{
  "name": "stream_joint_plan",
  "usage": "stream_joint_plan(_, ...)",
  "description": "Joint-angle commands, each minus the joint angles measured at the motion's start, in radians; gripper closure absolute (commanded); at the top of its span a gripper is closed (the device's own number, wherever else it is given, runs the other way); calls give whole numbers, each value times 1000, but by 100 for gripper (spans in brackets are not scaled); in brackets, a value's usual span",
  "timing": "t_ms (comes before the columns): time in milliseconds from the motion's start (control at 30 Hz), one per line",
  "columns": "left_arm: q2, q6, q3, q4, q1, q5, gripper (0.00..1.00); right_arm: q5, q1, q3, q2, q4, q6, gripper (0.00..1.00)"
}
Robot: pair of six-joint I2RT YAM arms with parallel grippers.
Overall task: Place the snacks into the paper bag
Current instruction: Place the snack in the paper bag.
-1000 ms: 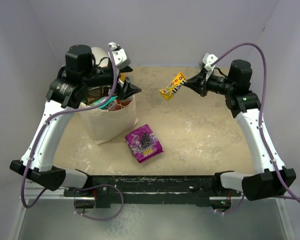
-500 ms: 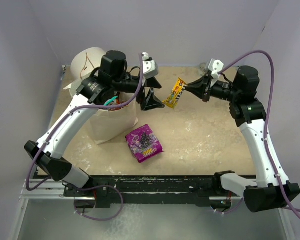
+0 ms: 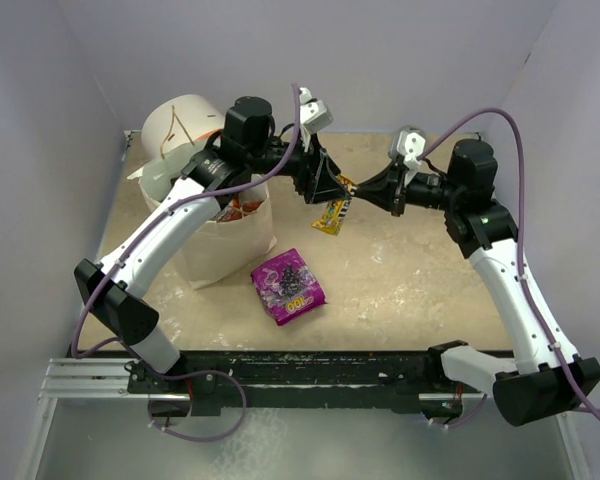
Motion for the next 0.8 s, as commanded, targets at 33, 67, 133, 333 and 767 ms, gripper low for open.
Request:
stream_joint_plan(33,-2,-128,37,96,-6,15,28,-4,19,-12,-3,38,-22,100)
stream_joint_plan(67,-3,-138,32,103,-6,15,30,-3,22,-14,-4,39,-22,100)
stream_joint_plan(133,-3,-158,19,111,-6,17,36,-3,25,-19,-3,43,-24,100)
stream_joint_plan(333,-8,-178,-3,124,-5,24,49,4,29,-25,-11,50,-26,100)
stream_joint_plan(767,-29,-175,-49,126,-4,12,50,12,29,-19,-17,54,-22,100)
